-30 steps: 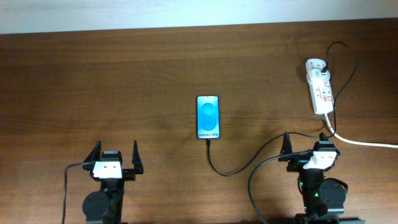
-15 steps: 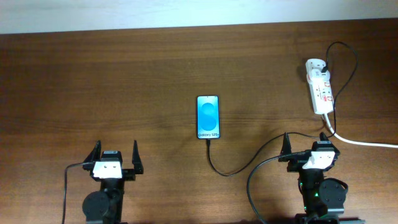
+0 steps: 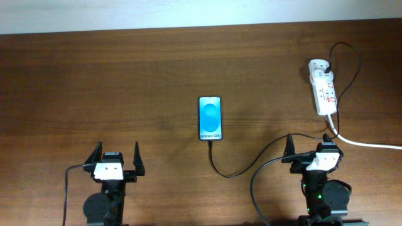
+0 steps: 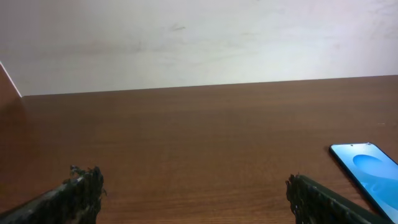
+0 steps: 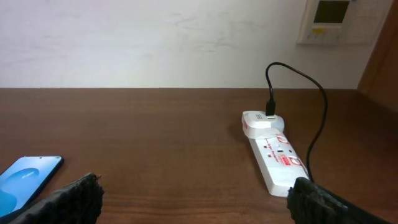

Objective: Plug charger to phone and switch on socket

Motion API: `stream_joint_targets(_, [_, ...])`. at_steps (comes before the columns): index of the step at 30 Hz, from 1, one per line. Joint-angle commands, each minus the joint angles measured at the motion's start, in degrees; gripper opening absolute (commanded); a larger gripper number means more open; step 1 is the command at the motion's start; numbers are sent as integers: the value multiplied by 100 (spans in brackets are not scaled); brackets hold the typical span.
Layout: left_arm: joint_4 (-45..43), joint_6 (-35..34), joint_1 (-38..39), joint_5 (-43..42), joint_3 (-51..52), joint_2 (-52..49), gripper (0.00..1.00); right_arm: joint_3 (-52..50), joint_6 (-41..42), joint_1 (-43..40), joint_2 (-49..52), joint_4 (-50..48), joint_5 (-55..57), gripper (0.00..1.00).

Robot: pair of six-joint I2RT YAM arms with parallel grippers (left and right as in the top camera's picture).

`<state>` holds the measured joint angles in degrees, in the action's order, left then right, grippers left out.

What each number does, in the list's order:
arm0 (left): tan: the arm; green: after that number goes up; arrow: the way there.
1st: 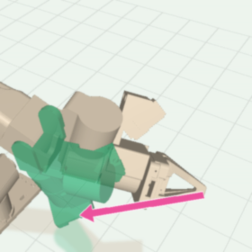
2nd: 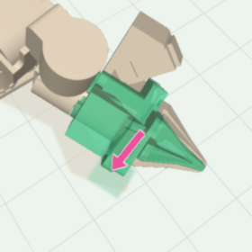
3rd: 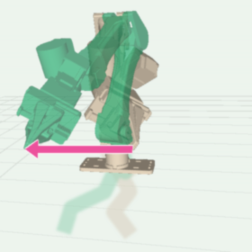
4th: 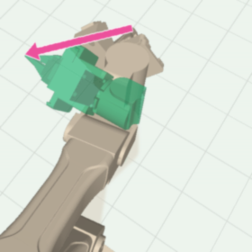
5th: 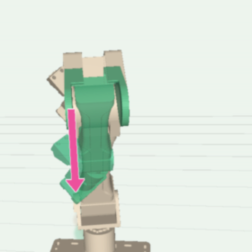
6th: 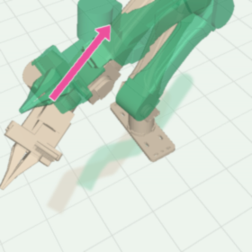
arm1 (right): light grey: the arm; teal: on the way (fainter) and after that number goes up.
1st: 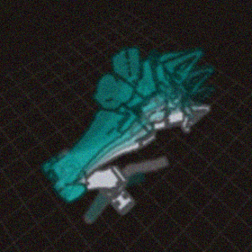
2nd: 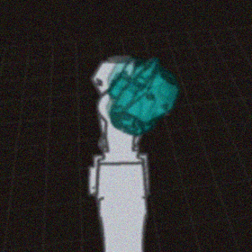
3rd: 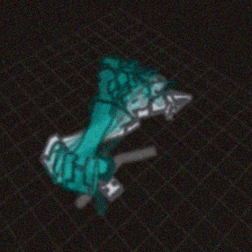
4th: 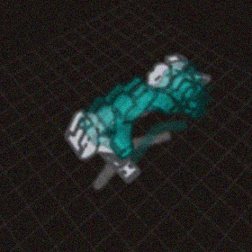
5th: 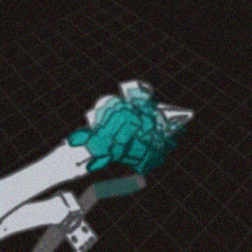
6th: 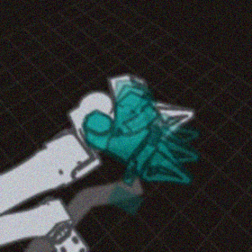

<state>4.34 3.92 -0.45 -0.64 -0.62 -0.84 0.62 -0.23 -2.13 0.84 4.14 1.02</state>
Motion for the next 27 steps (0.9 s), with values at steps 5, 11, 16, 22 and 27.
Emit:
stream_joint_targets(5, [48,111,-13,42,9,50,99,-31,-87,20,-59,39,87,98])
stream_joint_targets(11, [48,114,-13,42,9,50,99,-31,-85,20,-59,39,70,98])
stream_joint_targets(16, [48,114,-13,42,9,50,99,-31,-85,17,-59,39,72,98])
stream_joint_targets(22, [48,111,-13,42,9,50,99,-31,-85,20,-52,39,72,98])
stream_joint_targets(27, [48,114,-13,42,9,50,99,-31,-85,20,-52,39,72,98])
